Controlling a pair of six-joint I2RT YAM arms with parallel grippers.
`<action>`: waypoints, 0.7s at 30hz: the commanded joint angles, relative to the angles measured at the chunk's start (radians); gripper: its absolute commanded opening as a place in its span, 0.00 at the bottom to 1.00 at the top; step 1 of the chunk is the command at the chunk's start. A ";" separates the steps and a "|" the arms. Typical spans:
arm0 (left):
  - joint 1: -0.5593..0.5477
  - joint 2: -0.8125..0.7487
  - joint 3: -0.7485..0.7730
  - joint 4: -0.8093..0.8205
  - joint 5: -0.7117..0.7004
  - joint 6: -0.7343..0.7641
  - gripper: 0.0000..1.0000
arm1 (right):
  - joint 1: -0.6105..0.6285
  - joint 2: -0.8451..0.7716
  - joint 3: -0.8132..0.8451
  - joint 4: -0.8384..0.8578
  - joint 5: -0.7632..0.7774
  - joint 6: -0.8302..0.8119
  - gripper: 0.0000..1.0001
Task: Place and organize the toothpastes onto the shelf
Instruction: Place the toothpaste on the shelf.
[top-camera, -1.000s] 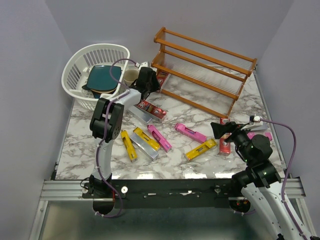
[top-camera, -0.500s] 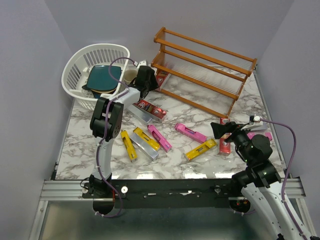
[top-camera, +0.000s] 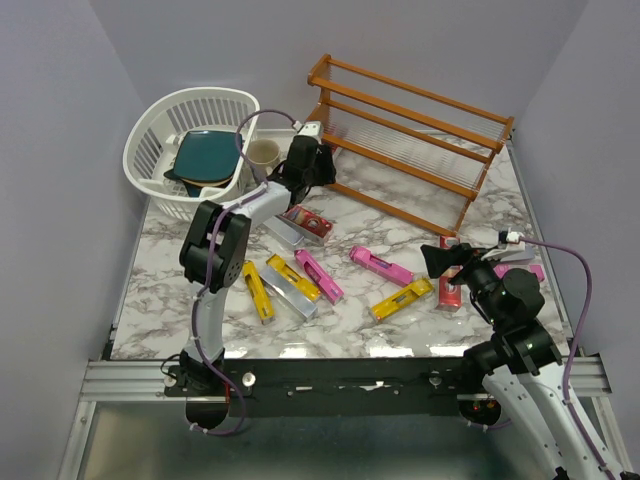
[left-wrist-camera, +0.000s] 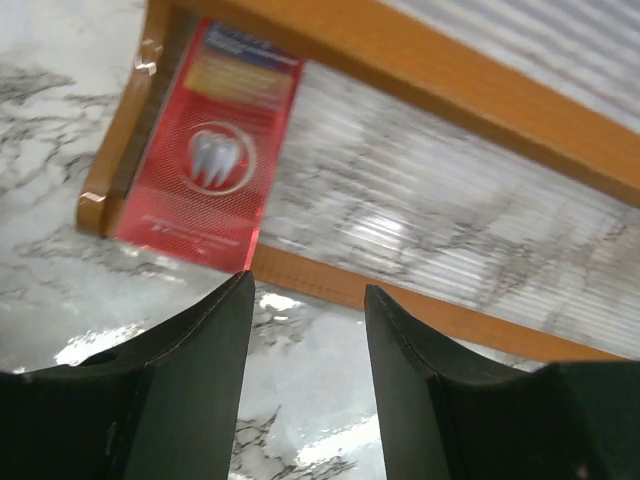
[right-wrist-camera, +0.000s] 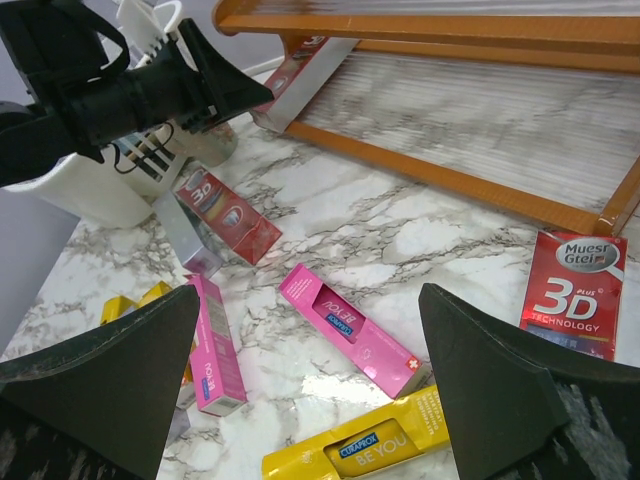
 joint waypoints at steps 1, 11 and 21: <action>-0.064 0.056 0.122 -0.038 -0.003 0.168 0.59 | 0.005 0.011 -0.003 0.002 -0.016 -0.013 0.99; -0.108 0.196 0.323 -0.174 -0.114 0.300 0.60 | 0.005 0.014 0.002 -0.003 -0.008 -0.015 0.99; -0.094 0.296 0.438 -0.291 -0.170 0.284 0.60 | 0.005 0.023 0.000 0.001 -0.010 -0.013 0.99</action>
